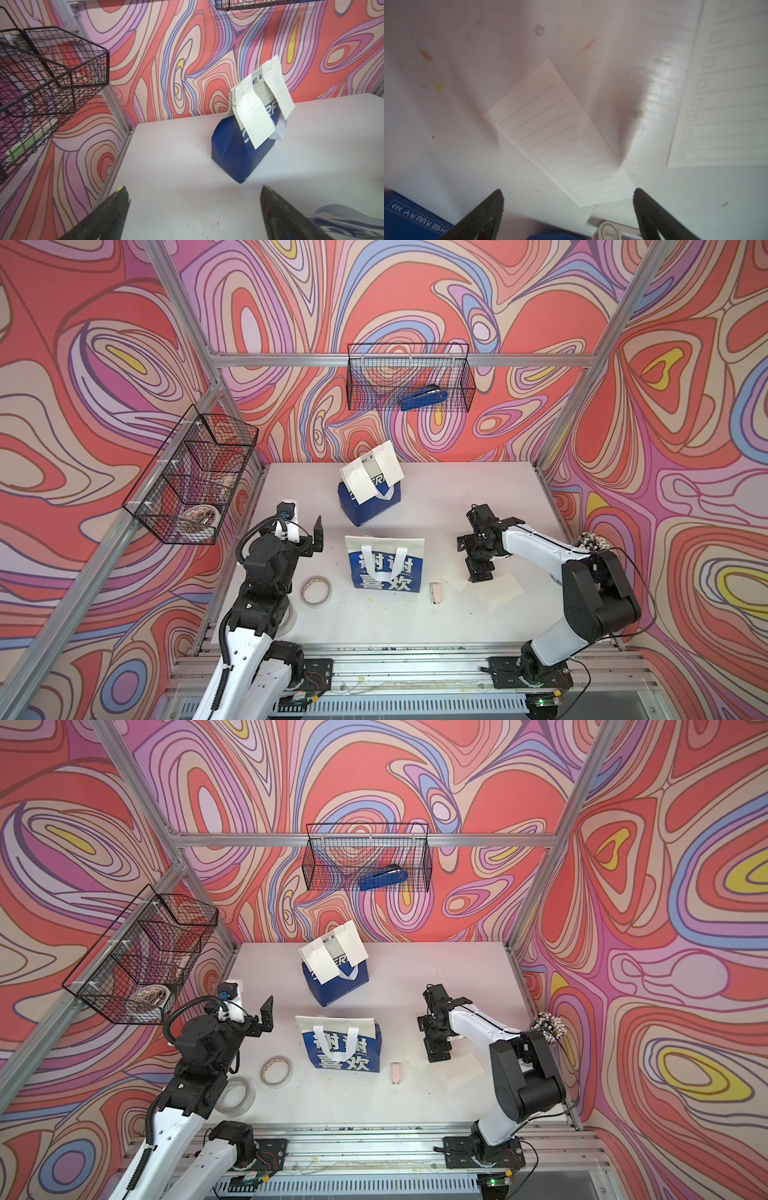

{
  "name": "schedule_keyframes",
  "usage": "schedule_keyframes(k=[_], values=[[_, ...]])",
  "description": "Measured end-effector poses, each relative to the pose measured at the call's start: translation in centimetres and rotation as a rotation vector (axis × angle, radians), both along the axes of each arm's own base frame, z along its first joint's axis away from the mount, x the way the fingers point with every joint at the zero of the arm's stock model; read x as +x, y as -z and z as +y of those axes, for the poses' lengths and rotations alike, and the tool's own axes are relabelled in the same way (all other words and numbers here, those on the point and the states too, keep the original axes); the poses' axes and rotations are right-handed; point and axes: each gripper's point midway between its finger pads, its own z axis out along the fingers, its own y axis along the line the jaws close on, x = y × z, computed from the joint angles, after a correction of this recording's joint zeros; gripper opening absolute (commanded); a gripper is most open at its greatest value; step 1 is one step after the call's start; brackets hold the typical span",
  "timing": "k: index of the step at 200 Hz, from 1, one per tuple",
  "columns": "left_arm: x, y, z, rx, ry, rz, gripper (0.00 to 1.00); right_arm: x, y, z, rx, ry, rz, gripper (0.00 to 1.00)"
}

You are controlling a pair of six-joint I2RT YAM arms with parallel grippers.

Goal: Staple the receipts to the bags
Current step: Pick up the receipt from the center of the board.

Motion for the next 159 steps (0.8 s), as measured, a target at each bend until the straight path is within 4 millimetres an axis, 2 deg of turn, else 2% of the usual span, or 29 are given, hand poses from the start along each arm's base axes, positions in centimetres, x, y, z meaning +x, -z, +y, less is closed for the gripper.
schedule_keyframes(k=[10, 37, 75, 101, 121, 159], values=[[0.0, 0.1, 0.3, 0.005, -0.013, 0.000, 1.00, 0.1, 0.9, 0.6, 0.042, 0.020, 0.030, 0.99], [0.2, 0.4, 0.4, 0.021, -0.020, 0.011, 1.00, 1.0, 0.8, 1.7, 0.098, 0.042, 0.042, 0.98], [0.4, 1.0, 0.4, 0.033, -0.016, 0.029, 1.00, 0.8, 1.1, 1.2, 0.077, 0.050, 0.084, 0.96], [0.4, 1.5, 0.2, 0.036, -0.009, 0.039, 1.00, 0.5, 1.6, 0.7, 0.051, 0.022, 0.150, 0.84], [0.4, 1.7, 0.1, 0.038, 0.003, 0.043, 1.00, 1.3, 1.6, -0.1, -0.001, -0.032, 0.149, 0.71], [0.4, 1.7, -0.1, 0.048, 0.016, 0.045, 1.00, 2.0, 1.6, -2.1, -0.111, -0.104, 0.134, 0.60]])
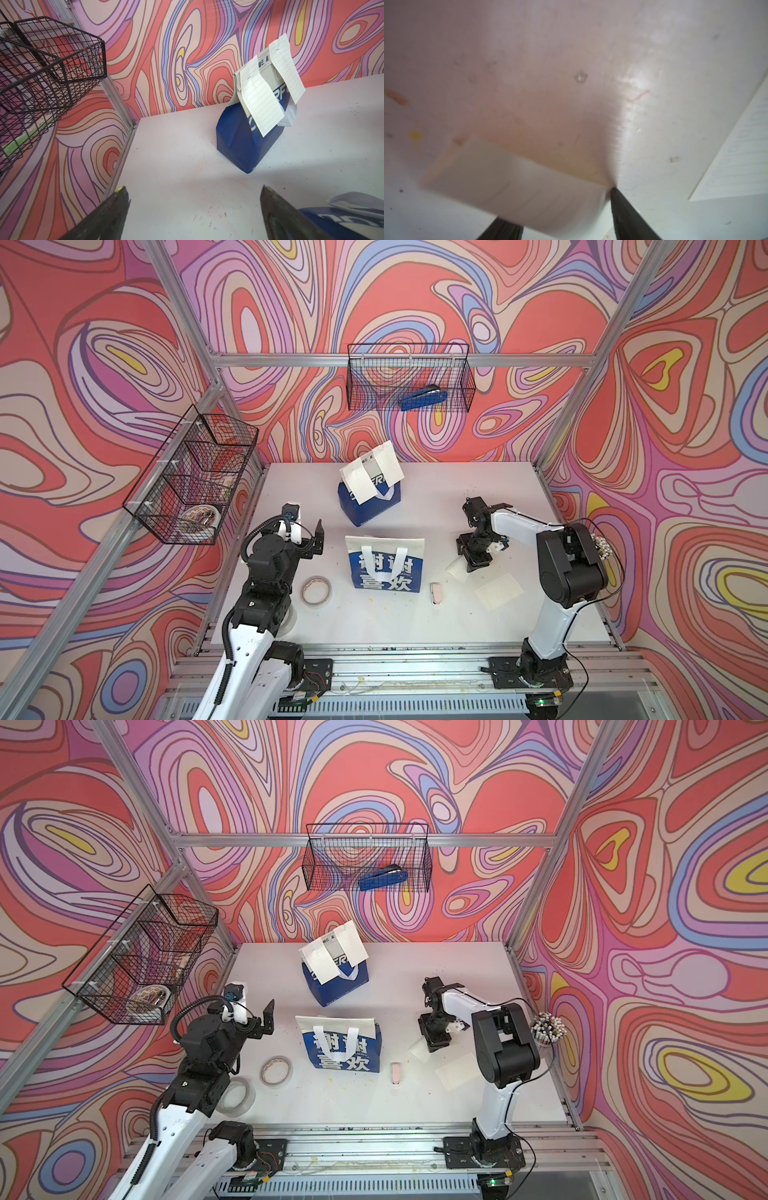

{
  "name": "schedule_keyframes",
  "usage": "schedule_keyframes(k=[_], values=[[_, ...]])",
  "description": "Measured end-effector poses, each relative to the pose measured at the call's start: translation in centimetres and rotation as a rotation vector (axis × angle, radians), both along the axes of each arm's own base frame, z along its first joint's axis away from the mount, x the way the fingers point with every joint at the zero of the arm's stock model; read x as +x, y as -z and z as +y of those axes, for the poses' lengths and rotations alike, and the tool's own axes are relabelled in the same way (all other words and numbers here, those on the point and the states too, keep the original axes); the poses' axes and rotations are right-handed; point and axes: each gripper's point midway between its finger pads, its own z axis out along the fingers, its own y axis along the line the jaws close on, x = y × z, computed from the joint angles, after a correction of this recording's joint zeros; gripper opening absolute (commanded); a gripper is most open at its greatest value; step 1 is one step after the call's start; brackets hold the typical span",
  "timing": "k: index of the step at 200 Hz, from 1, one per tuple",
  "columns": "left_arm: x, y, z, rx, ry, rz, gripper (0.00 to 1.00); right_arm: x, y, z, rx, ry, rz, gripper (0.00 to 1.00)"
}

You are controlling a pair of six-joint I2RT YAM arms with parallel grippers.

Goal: Staple the receipts to the bags
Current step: Pick up the receipt from the center of the board.

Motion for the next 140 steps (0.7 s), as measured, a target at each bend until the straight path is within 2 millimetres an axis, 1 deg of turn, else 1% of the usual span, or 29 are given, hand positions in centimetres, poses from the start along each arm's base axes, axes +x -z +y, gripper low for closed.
schedule_keyframes(k=[18, 33, 58, 74, 80, 87, 104, 135, 140], values=[[0.0, 0.0, -0.1, -0.001, 0.004, 0.001, 1.00, 0.2, 0.0, -0.7, -0.038, -0.025, -0.009, 0.55], [0.0, 0.1, -0.2, -0.002, 0.010, 0.005, 1.00, 0.4, -0.1, -1.3, -0.073, -0.051, -0.019, 0.42], [-0.2, 0.6, -0.5, -0.009, 0.031, 0.026, 1.00, 0.2, -0.3, -2.9, -0.152, -0.084, -0.019, 0.40], [-0.6, 0.6, -0.7, -0.020, 0.044, 0.036, 1.00, -0.1, -0.6, -4.0, -0.200, -0.115, -0.011, 0.33], [-0.8, 0.5, -0.8, -0.026, 0.048, 0.037, 1.00, -0.1, -0.8, -4.3, -0.215, -0.129, -0.015, 0.32], [-1.0, 0.1, -0.9, -0.032, 0.054, 0.031, 1.00, -0.1, -1.2, -4.5, -0.228, -0.143, -0.023, 0.29], [-1.5, -1.2, -1.2, -0.050, 0.071, 0.009, 1.00, 0.3, -2.6, -4.8, -0.244, -0.172, -0.073, 0.30], [-2.2, -4.9, -2.3, -0.127, 0.131, -0.046, 1.00, 1.1, -6.5, -5.1, -0.256, -0.231, -0.205, 0.30], [-2.2, -5.6, -2.5, -0.147, 0.140, -0.055, 1.00, 1.2, -7.2, -5.1, -0.258, -0.246, -0.230, 0.28]])
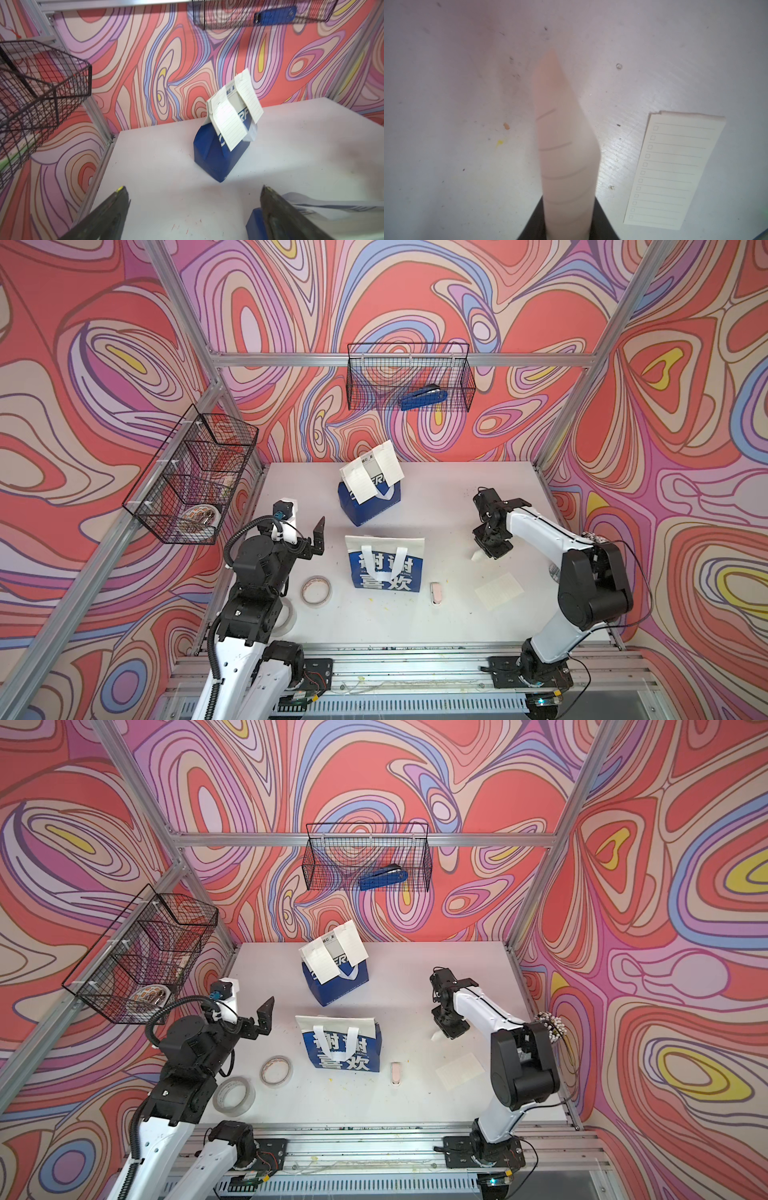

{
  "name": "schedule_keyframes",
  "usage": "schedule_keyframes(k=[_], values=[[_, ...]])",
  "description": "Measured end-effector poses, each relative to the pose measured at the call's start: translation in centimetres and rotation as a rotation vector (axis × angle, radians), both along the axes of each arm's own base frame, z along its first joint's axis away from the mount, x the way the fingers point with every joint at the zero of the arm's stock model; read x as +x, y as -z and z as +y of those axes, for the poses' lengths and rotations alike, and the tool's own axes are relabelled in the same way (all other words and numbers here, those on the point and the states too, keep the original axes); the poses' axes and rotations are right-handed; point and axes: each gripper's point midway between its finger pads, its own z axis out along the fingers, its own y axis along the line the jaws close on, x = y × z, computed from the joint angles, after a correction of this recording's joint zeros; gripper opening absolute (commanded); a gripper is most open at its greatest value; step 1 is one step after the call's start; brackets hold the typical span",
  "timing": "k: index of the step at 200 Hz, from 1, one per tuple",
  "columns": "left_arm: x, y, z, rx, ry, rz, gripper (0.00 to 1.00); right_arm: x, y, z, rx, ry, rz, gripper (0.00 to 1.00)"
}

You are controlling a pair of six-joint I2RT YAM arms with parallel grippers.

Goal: Staple the receipts to the bags
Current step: Pick up the receipt from the center of the board.

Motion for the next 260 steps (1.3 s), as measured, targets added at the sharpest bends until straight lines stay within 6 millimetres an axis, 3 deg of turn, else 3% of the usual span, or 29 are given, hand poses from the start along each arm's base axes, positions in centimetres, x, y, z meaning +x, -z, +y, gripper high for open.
schedule_keyframes(k=[21, 43, 70, 94, 127, 162, 190, 223, 260], values=[[0.3, -2.5, -0.4, -0.144, 0.006, 0.005, 1.00, 0.8, -2.8, 0.6, -0.003, -0.099, -0.103, 0.18], [1.3, -4.7, -1.0, -0.293, 0.011, 0.071, 1.00, 1.8, -6.4, 2.6, -0.016, -0.250, -0.239, 0.18], [3.1, -7.0, -3.8, -0.414, 0.134, 0.145, 1.00, 2.7, -12.1, 8.0, -0.024, -0.504, -0.438, 0.20], [4.0, -6.2, -6.5, -0.529, 0.270, 0.222, 1.00, 2.9, -16.6, 13.5, -0.048, -0.756, -0.599, 0.22], [4.5, -5.6, -9.8, -0.605, 0.452, 0.252, 1.00, 2.1, -20.9, 20.4, -0.001, -1.069, -0.792, 0.19], [4.2, -5.8, -13.4, -0.564, 0.623, 0.293, 1.00, 0.9, -23.6, 24.9, 0.078, -1.332, -0.972, 0.21], [2.7, -6.2, -14.9, -0.507, 0.748, 0.267, 0.88, -0.7, -24.6, 27.6, 0.144, -1.500, -1.061, 0.19], [1.1, -6.7, -16.0, -0.436, 0.874, 0.227, 0.73, -2.2, -24.5, 29.2, 0.199, -1.614, -1.090, 0.19], [1.5, -5.2, -16.1, -0.346, 0.873, 0.236, 0.81, -3.4, -24.6, 30.0, 0.231, -1.685, -1.109, 0.18]])
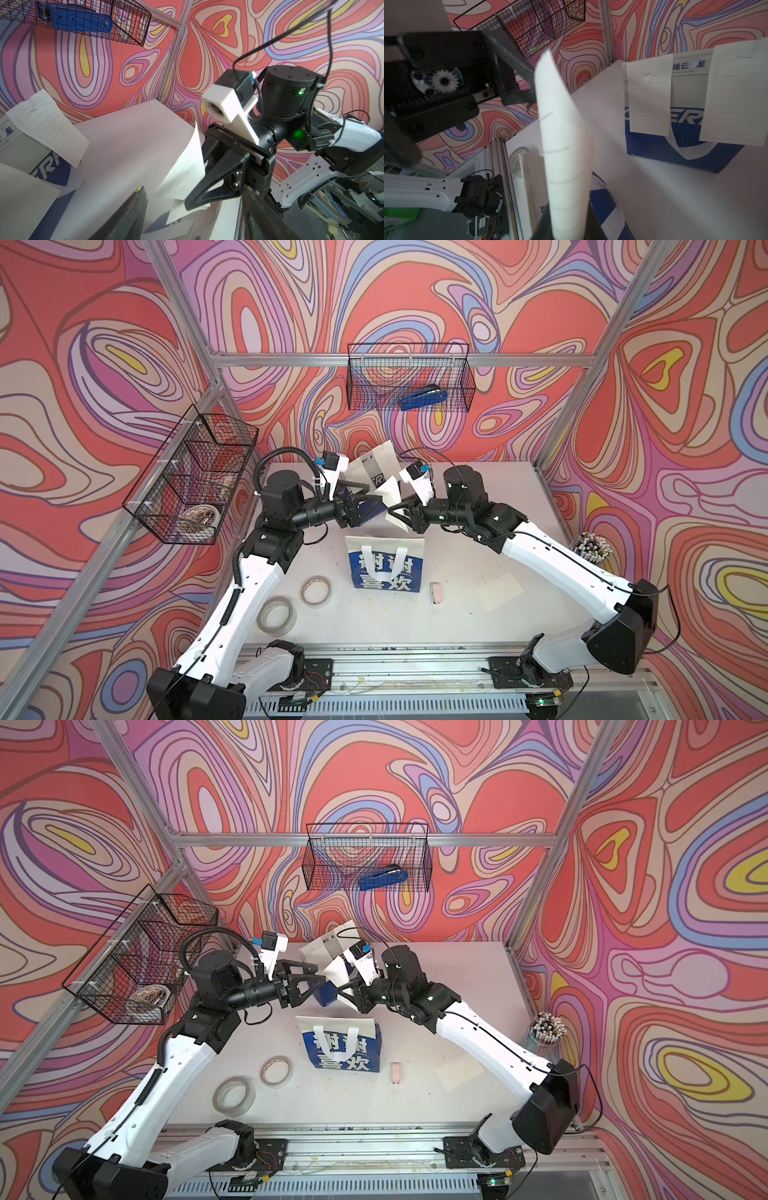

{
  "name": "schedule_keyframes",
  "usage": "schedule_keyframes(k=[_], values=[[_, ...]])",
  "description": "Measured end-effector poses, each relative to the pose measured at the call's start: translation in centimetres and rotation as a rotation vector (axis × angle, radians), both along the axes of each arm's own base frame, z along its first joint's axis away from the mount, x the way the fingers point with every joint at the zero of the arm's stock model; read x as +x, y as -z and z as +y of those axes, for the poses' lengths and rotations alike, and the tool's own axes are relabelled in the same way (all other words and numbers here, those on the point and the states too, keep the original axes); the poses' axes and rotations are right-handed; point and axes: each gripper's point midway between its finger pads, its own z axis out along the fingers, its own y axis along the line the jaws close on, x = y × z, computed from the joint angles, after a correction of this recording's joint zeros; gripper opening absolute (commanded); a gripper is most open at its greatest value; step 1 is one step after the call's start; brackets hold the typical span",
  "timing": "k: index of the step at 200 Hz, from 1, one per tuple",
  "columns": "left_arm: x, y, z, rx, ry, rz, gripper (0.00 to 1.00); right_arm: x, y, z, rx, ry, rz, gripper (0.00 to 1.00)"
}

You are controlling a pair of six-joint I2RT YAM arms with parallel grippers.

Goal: Staple the receipts to the bags
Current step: Pick up the receipt from the center of the board.

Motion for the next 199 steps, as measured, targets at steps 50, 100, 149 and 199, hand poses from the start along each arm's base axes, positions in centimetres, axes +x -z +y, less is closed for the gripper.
schedule_keyframes(k=[50, 100, 149, 199], values=[[0.1, 0.9, -0.1, 0.031, 0.013, 0.003, 0.63, -0.9, -0.8, 0.8, 0.009, -0.075, -0.018, 0.18], [0.3, 1.4, -0.9, 0.025, 0.078, 0.037, 0.00, -1.4, -0.6, 1.5, 0.008, -0.115, -0.010, 0.18], [-0.2, 0.8, -0.8, 0.033, 0.088, -0.014, 0.00, -1.3, -0.5, 1.4, -0.002, -0.112, -0.023, 0.53], [-2.1, 0.6, -0.5, 0.125, 0.127, -0.115, 0.00, -1.6, -0.6, -1.1, -0.070, -0.060, -0.206, 0.81]])
